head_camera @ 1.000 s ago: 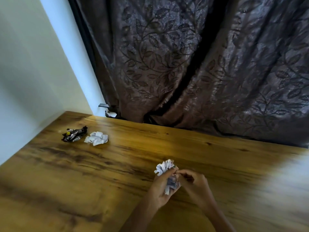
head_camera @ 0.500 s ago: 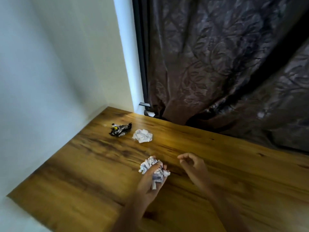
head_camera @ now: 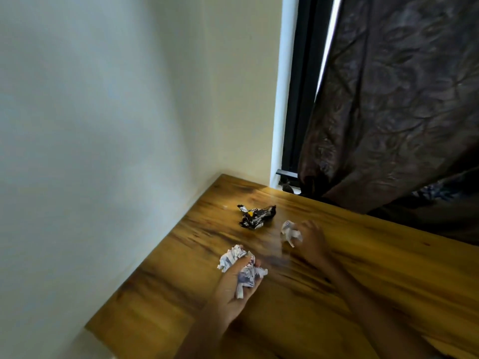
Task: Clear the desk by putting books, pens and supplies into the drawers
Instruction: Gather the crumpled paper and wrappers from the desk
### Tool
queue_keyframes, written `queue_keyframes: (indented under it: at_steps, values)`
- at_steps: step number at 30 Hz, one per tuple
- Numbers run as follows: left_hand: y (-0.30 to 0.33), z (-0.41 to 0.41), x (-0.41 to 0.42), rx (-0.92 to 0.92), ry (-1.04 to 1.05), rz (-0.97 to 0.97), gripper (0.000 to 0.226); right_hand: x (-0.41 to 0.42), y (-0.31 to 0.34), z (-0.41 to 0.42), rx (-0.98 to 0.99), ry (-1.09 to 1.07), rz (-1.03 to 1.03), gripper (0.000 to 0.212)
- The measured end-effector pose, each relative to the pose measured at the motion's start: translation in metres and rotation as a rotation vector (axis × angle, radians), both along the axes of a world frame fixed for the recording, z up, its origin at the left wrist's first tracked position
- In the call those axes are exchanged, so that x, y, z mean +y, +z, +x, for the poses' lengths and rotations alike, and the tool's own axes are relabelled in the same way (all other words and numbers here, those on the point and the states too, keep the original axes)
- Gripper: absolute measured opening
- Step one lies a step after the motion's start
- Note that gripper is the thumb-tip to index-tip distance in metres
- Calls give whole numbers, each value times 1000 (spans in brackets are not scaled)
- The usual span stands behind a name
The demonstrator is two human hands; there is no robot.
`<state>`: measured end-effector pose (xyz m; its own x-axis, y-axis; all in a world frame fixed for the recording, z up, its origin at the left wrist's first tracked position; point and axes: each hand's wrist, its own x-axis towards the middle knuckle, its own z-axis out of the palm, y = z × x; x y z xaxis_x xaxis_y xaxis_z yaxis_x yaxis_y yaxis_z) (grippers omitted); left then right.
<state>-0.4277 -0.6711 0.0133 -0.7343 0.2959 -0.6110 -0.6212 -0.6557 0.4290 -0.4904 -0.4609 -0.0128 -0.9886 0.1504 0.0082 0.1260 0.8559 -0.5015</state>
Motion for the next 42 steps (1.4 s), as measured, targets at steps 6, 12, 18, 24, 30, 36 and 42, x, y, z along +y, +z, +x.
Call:
queue_keyframes:
  at_steps: [6, 12, 18, 24, 30, 36, 42]
  values:
    - [-2, -18, -15, 32, -66, 43, 6, -45, 29, 22, 152, -85, -416, 7]
    - [-5, -35, -12, 85, -133, 65, 36, -98, 31, 43, 11, 122, -504, 18]
    - [-6, -39, -21, 154, -241, -34, 25, -121, 16, 45, 52, 229, -170, 39]
    - [-9, -58, -30, 48, -51, 76, 31, -113, 40, 21, -163, 182, -889, 57]
    - [-7, -77, -48, 43, 63, 157, 41, -98, 52, -45, 182, 14, -255, 50]
    - [-9, -84, -68, 83, 142, 135, 22, -93, 17, -101, -299, 185, 170, 84]
    - [-11, -86, -75, 86, 177, 146, 48, -117, 6, -92, -137, 191, 199, 44]
